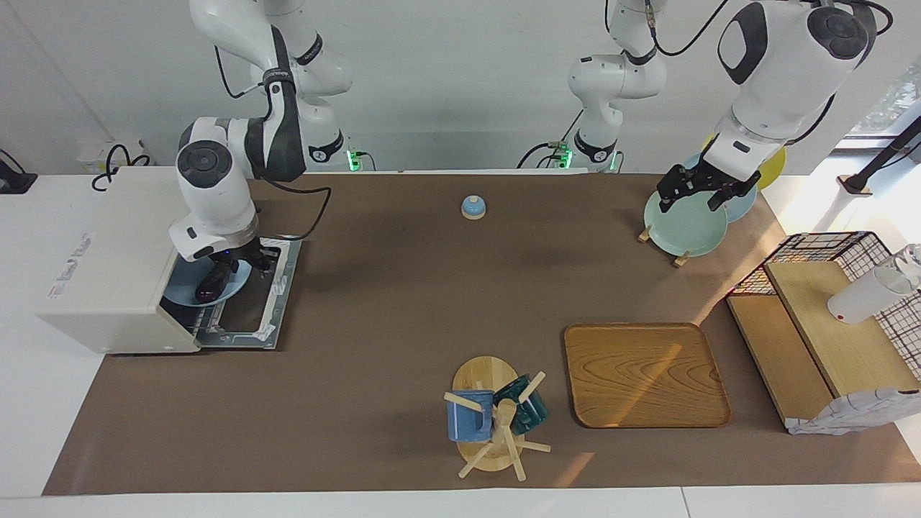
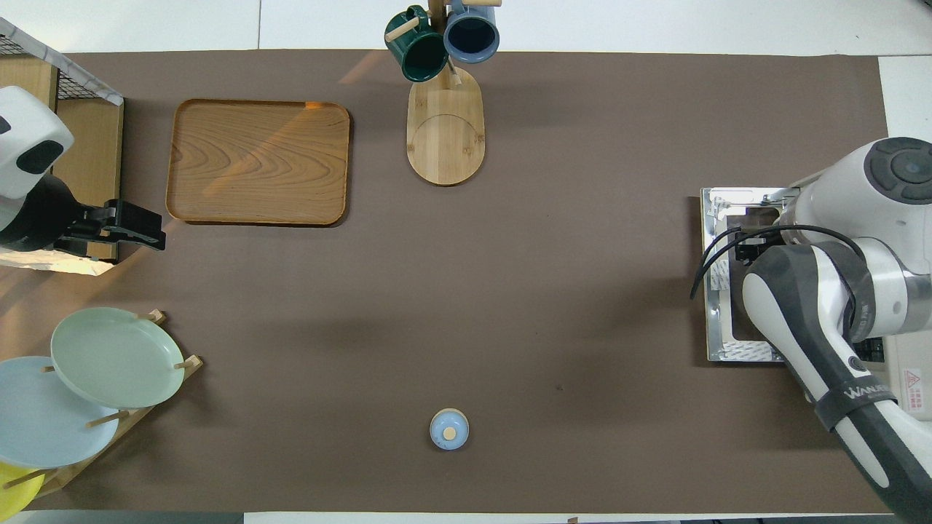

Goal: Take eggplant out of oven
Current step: 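Grasp the blue plate inside the oven with the right gripper and pull out, then lower the blue plate with eggplant onto the table center, open the right gripper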

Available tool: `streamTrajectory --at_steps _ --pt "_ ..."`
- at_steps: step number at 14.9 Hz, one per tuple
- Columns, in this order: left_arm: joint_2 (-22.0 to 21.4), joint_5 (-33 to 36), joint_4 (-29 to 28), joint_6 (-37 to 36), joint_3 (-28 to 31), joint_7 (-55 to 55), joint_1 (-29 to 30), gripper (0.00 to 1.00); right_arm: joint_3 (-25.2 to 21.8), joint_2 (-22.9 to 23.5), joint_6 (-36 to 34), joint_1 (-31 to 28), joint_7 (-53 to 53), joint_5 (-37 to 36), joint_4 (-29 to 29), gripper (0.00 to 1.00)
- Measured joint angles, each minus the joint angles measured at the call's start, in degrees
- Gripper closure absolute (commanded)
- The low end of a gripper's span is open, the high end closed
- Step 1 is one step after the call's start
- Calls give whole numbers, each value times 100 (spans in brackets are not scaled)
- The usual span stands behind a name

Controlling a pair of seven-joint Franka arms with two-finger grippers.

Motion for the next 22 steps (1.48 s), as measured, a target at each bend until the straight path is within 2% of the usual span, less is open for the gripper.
streamTrajectory --at_steps 4,5,6,7,11,13,16,19,22 --pt "0 0 0 0 0 0 0 0 0 -79 313 -126 -17 -1 -287 61" --pt "0 0 0 0 0 0 0 0 0 -107 414 -197 -73 -1 -394 71" --pt "0 0 0 0 0 0 0 0 -2 -125 479 -253 -132 -1 -473 95" --pt "0 0 0 0 0 0 0 0 -2 -138 499 -283 -169 -2 -521 100" --pt "0 0 0 0 0 0 0 0 39 -231 443 -156 -199 -29 -537 100" --pt "0 0 0 0 0 0 0 0 63 -277 229 192 -211 -29 -386 100" --pt "0 0 0 0 0 0 0 0 102 -214 -220 1057 28 12 146 100" --pt "0 0 0 0 0 0 0 0 155 19 -557 2108 1109 401 829 100" --pt "0 0 0 0 0 0 0 0 182 710 -855 3158 2430 516 1845 100"
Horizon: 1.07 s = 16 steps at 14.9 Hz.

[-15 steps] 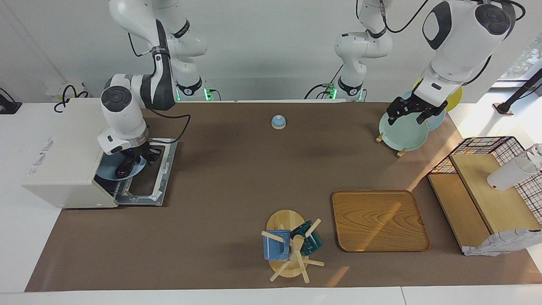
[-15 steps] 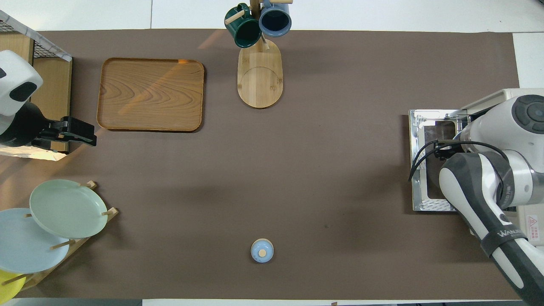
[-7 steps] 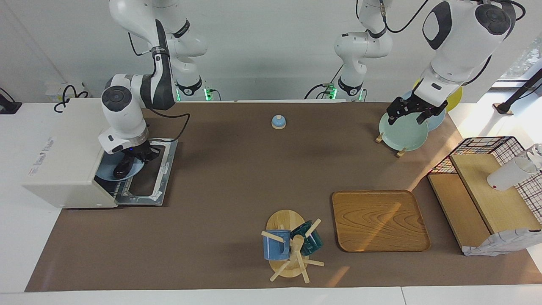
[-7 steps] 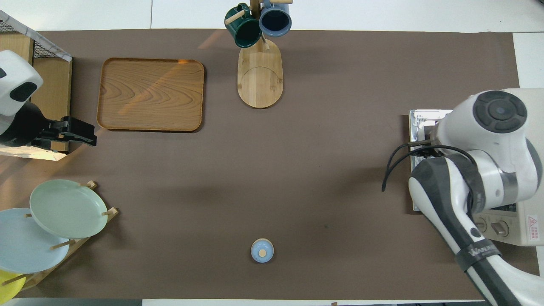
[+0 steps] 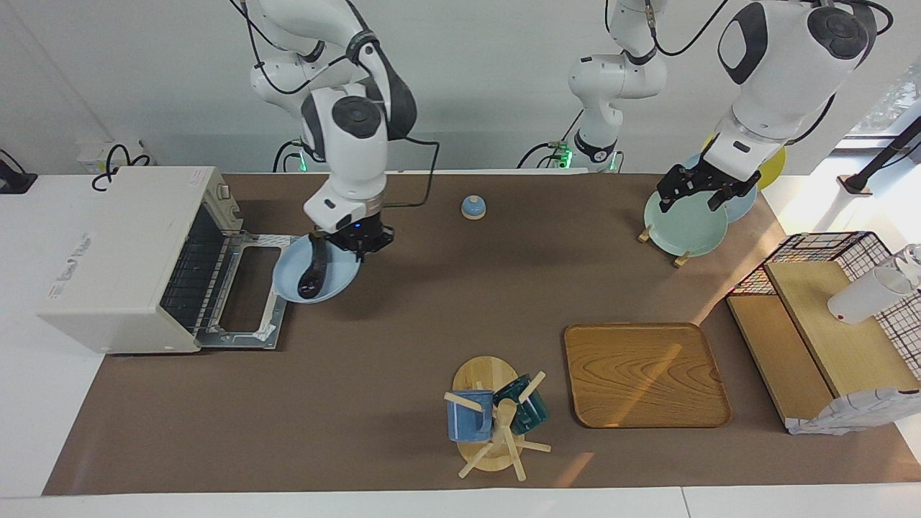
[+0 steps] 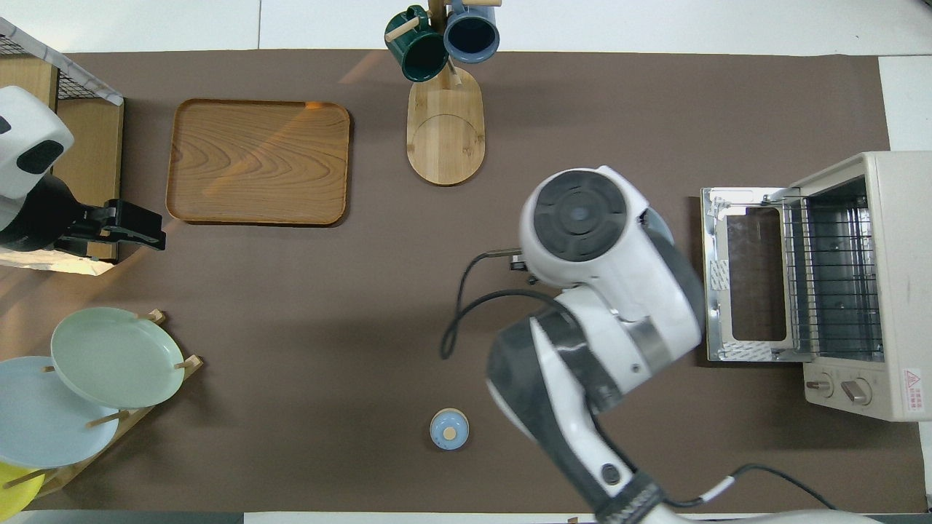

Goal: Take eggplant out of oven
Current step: 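Lower the blue plate with eggplant onto the table center, open the right gripper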

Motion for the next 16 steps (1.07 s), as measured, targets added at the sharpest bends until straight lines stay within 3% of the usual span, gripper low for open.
streamTrajectory --at_steps 3,6,10,11,12,13,16 --pt "0 0 0 0 0 0 0 0 17 1307 -139 879 1212 12 1380 100" --pt "0 0 0 0 0 0 0 0 44 2109 256 1166 1573 69 1996 100" --pt "0 0 0 0 0 0 0 0 138 2281 944 1185 1574 79 1711 100" --pt "0 0 0 0 0 0 0 0 142 2280 988 1203 1594 102 1681 90" --pt "0 0 0 0 0 0 0 0 141 2278 1035 1201 1642 196 1678 72" --pt "0 0 0 0 0 0 0 0 140 2277 1159 1188 1716 318 1674 66" --pt "0 0 0 0 0 0 0 0 119 2244 1368 1125 1768 409 1684 66"
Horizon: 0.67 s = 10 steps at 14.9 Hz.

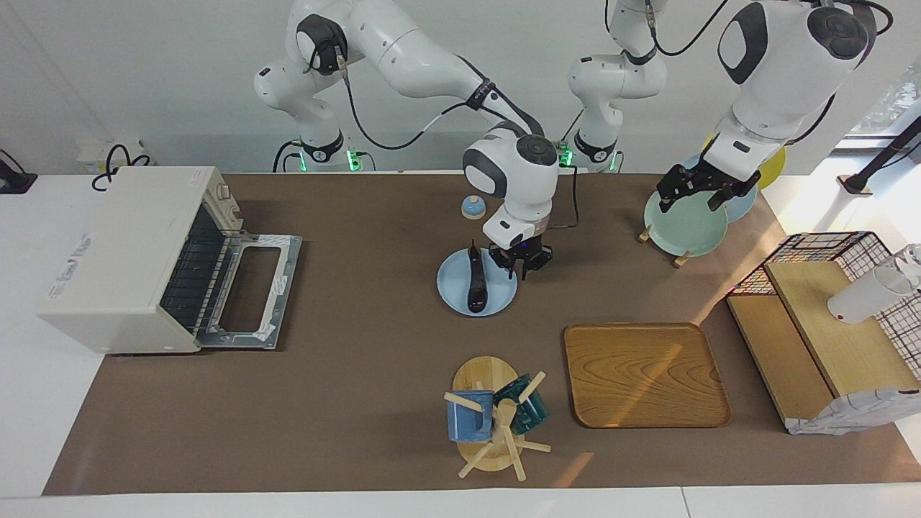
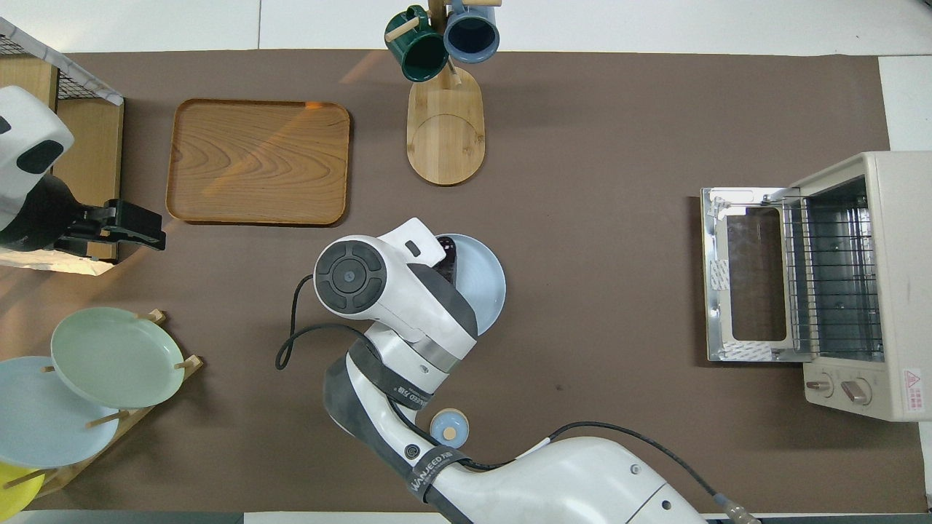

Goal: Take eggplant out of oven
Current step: 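Lower the blue plate with eggplant onto the table center, open the right gripper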

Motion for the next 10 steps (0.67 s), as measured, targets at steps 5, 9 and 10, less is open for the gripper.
streamTrajectory --at_steps 5,9,10 --pt "0 0 0 0 0 0 0 0 -69 -511 -876 -557 -743 -475 43 91" --pt "0 0 0 0 -6 0 0 0 -79 -1042 -1954 -1324 -1740 -1122 -357 100" --pt "0 0 0 0 -20 0 -1 0 -79 -1132 -1967 -1486 -1772 -1434 -655 100"
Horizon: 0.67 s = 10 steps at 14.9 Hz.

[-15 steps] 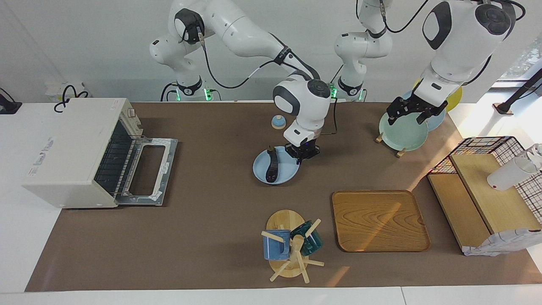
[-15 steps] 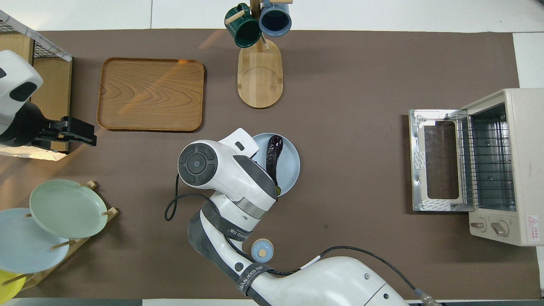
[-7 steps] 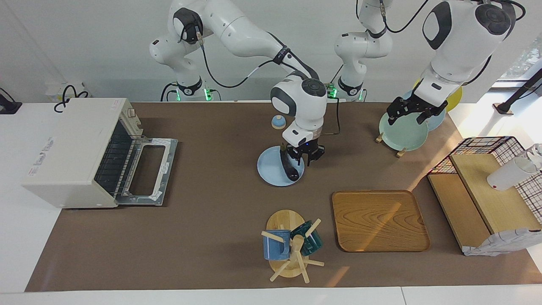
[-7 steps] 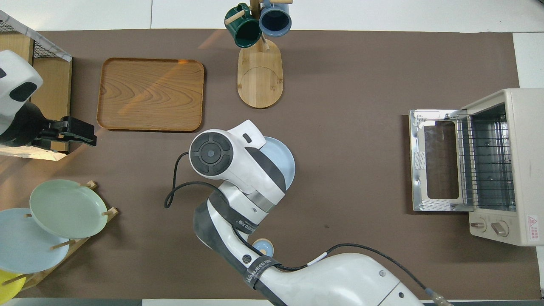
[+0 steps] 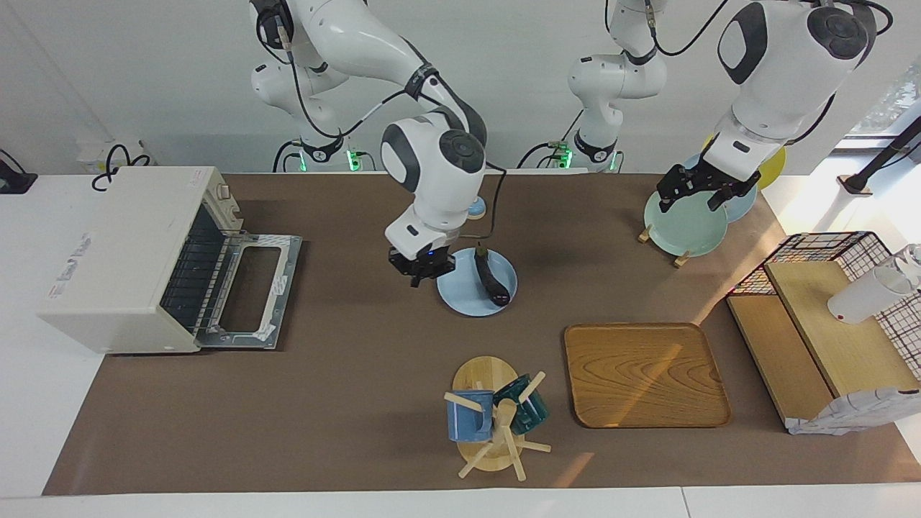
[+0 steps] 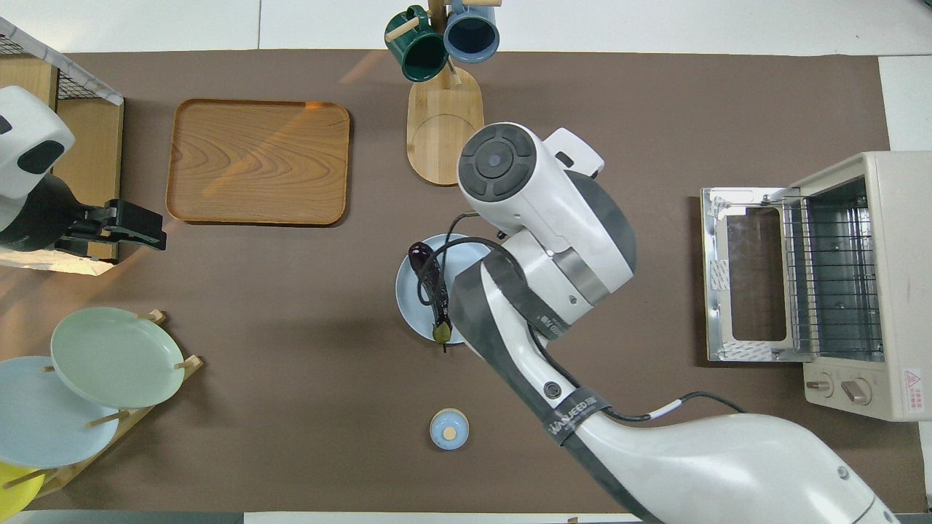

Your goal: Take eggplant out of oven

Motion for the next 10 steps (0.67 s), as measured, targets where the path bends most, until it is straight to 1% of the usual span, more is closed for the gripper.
streamTrajectory --at_steps 1,3,6,8,10 --pt "0 0 0 0 -20 0 -2 0 -1 -73 3 -182 0 -213 -322 100" --pt "-7 0 4 0 -49 0 -6 0 1 -185 180 -626 -17 -368 -927 100" --pt "-78 0 7 0 -62 0 -12 0 -2 -360 949 -1165 -276 -460 -1778 100" --pt "-117 -5 7 17 -82 -66 -93 0 0 -440 1169 -1388 -362 -592 -2092 100" --pt "-118 -24 -18 172 -110 -441 -359 0 2 -495 1269 -1501 -410 -612 -2266 100"
